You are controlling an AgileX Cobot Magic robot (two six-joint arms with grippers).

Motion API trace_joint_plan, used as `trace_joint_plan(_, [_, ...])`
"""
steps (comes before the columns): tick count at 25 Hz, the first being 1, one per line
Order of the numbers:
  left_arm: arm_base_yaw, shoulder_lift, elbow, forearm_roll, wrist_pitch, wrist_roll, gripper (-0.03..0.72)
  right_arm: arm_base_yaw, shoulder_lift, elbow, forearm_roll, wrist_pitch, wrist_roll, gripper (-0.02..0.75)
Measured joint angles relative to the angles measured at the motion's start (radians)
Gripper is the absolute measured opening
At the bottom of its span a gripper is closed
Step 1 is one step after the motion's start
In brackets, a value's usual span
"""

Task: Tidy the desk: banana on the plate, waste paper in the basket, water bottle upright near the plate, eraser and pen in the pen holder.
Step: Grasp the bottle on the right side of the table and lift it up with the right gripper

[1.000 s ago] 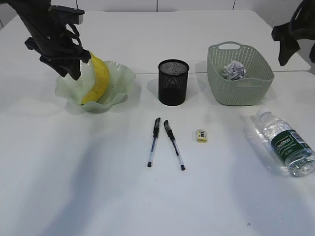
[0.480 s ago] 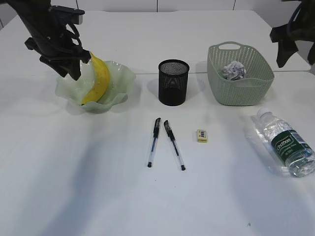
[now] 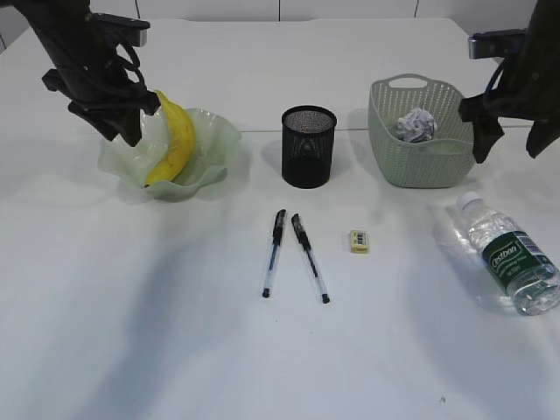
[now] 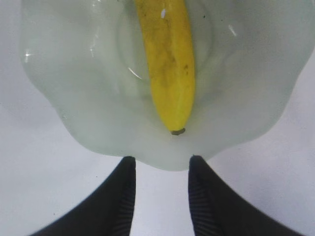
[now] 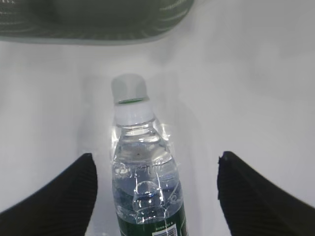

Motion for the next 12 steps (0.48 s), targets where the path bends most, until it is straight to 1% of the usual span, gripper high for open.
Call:
trace_joint_plan(7, [0.0, 0.0, 0.0, 0.001, 0.001, 0.0, 0.244, 0.0, 0.014, 0.095, 0.006, -0.008, 0.0, 0.571])
trace_joint_plan(12, [0.0, 0.0, 0.0, 0.007, 0.002, 0.0, 0.244, 0.0, 0.014, 0.16, 0.051, -0.012, -0.012, 0.572])
